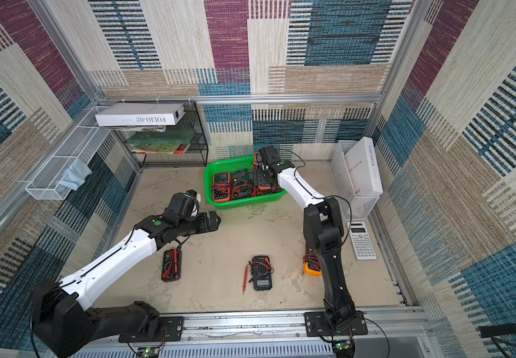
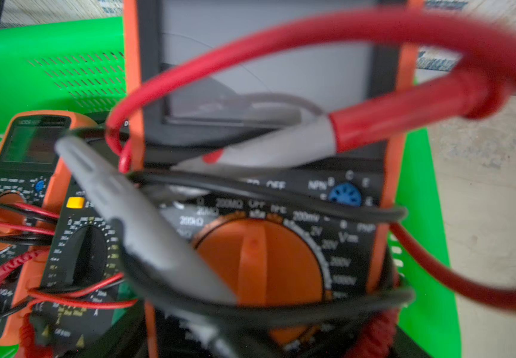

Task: Put the multimeter into the basket
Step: Place the multimeter in the basket.

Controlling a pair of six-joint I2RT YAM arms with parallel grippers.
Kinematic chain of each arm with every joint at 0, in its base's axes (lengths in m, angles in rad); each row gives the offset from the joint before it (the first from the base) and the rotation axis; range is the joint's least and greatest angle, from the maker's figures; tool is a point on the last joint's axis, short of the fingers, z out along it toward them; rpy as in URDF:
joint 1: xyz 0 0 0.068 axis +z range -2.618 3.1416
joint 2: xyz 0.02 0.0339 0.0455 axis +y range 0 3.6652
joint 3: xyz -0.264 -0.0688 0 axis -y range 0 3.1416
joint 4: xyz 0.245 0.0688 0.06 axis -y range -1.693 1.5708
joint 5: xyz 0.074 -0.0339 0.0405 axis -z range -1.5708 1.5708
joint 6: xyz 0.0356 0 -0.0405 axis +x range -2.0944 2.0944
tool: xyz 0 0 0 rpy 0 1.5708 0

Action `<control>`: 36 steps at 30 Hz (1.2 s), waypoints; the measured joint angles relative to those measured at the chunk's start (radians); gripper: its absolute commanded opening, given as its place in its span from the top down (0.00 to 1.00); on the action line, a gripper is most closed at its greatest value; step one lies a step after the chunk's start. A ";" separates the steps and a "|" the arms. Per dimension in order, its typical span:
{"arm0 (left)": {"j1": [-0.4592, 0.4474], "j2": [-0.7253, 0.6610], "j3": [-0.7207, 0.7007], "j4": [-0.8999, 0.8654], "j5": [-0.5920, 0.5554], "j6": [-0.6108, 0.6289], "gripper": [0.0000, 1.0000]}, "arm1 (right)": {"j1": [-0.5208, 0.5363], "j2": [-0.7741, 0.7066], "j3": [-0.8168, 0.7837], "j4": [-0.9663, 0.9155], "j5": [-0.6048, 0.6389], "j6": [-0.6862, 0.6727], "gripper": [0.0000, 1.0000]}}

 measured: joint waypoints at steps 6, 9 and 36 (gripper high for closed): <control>-0.001 -0.043 -0.013 -0.016 -0.003 -0.007 0.00 | -0.002 0.092 0.068 -0.035 -0.003 -0.013 0.64; -0.001 -0.062 -0.021 -0.024 -0.003 -0.018 0.00 | -0.003 0.120 0.076 -0.054 -0.006 -0.013 0.43; -0.002 -0.063 -0.037 -0.034 0.000 -0.024 0.00 | 0.008 -0.152 -0.146 -0.005 -0.003 0.019 0.00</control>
